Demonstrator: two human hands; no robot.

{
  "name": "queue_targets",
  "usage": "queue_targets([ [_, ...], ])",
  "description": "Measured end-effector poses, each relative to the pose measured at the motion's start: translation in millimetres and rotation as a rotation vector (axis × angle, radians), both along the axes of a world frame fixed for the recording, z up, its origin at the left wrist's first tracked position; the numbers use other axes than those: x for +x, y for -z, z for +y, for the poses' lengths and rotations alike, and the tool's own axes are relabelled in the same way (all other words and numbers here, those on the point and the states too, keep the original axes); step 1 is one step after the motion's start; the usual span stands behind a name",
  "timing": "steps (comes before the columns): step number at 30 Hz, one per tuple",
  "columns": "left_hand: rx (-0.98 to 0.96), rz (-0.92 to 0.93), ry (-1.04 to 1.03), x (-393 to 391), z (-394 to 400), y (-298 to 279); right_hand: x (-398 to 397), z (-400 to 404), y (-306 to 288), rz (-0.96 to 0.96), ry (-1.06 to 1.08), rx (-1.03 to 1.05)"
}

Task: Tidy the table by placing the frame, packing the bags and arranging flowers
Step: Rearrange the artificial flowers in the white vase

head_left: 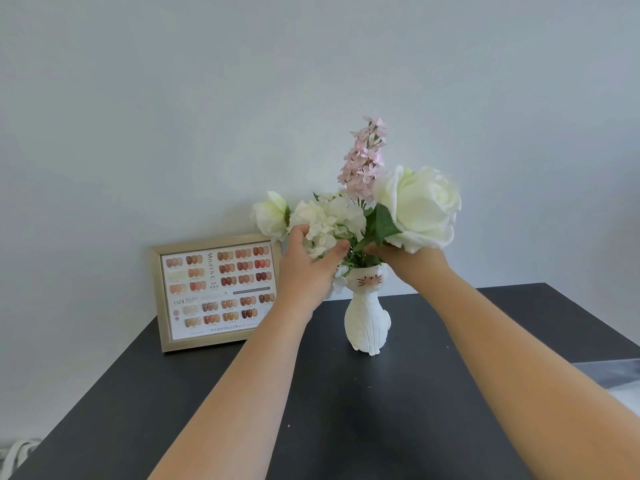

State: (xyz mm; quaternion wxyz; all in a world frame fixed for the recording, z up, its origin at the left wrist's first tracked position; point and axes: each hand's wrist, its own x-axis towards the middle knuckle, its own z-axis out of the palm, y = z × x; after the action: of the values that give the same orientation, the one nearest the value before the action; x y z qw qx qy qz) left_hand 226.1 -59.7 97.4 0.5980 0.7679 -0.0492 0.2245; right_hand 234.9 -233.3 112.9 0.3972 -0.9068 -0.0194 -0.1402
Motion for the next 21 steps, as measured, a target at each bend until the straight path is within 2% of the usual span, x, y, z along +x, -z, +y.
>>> queue_targets([
  [2,-0.004,-0.005,0.002,-0.7,-0.1,-1.0,11.2,1.5,-4.3,-0.074,0.051,-0.014],
  [4,-0.003,-0.01,0.007,-2.0,-0.5,-2.1,28.2,3.7,0.0,-0.039,0.041,-0.144],
  [7,0.003,-0.016,0.007,-3.3,-0.3,-2.1,37.2,2.6,10.6,0.071,-0.028,-0.107],
  [9,-0.004,-0.013,0.005,-2.8,0.6,-1.3,31.2,-2.4,15.7,0.092,-0.063,0.002],
  [15,-0.013,0.006,-0.008,-2.7,2.6,1.5,-23.6,-19.7,36.5,-0.16,-0.252,0.251],
  [17,-0.028,0.001,-0.004,-3.2,2.9,2.8,-37.7,-23.9,51.5,-0.233,-0.225,0.382],
  [19,-0.028,-0.004,-0.01,-3.6,2.4,3.6,-51.5,-22.5,57.2,-0.459,-0.155,0.436],
  [21,-0.012,-0.013,-0.016,-4.9,1.0,3.5,-52.6,-22.0,52.1,-0.671,-0.132,0.389],
])
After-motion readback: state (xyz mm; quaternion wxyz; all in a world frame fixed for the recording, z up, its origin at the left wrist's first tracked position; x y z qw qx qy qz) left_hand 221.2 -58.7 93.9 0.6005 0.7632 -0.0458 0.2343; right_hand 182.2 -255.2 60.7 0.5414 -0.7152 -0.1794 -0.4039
